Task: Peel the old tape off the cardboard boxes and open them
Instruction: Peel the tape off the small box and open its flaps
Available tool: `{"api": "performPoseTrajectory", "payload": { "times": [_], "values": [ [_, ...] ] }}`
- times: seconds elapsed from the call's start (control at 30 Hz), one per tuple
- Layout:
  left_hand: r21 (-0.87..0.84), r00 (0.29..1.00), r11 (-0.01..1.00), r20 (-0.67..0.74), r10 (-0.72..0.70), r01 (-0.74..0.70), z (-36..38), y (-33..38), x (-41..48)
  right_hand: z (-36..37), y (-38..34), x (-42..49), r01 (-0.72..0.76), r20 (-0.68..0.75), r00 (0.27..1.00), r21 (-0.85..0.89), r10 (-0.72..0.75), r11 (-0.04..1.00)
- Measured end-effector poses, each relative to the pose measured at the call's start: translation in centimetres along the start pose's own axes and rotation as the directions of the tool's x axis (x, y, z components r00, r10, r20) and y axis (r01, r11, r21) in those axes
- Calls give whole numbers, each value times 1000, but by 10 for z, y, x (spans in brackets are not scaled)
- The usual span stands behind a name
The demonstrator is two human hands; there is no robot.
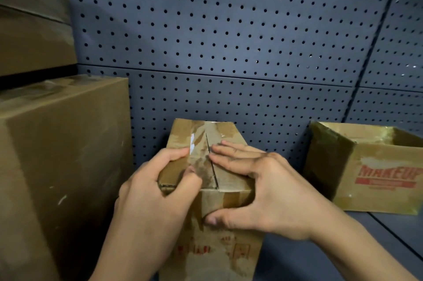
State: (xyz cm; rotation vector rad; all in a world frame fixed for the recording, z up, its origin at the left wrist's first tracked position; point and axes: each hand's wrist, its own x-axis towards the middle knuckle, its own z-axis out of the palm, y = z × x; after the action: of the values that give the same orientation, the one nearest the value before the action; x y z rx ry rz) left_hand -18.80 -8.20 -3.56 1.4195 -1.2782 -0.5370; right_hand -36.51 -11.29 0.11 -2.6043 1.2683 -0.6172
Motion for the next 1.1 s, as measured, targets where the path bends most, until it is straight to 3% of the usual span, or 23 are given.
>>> {"api": "performPoseTrajectory", "payload": {
  "times": [0.33,0.63,0.83,1.1],
  "values": [
    [17,999,999,18,29,-30,0,-2,-2,1,5,-2,34,-36,999,34,-32,999],
    [11,951,996,298,80,-87,-19,-13,1,-3,17,4,72,-105,991,-107,-83,992],
    [-75,952,990,274,139,-123,-10,-22,17,21,20,3,163,-283,925,-312,-255,936],
    [-80,958,987,240,156,-140,-5,-30,15,48,8,0,18,-454,865,-394,-211,919]
  ]
}}
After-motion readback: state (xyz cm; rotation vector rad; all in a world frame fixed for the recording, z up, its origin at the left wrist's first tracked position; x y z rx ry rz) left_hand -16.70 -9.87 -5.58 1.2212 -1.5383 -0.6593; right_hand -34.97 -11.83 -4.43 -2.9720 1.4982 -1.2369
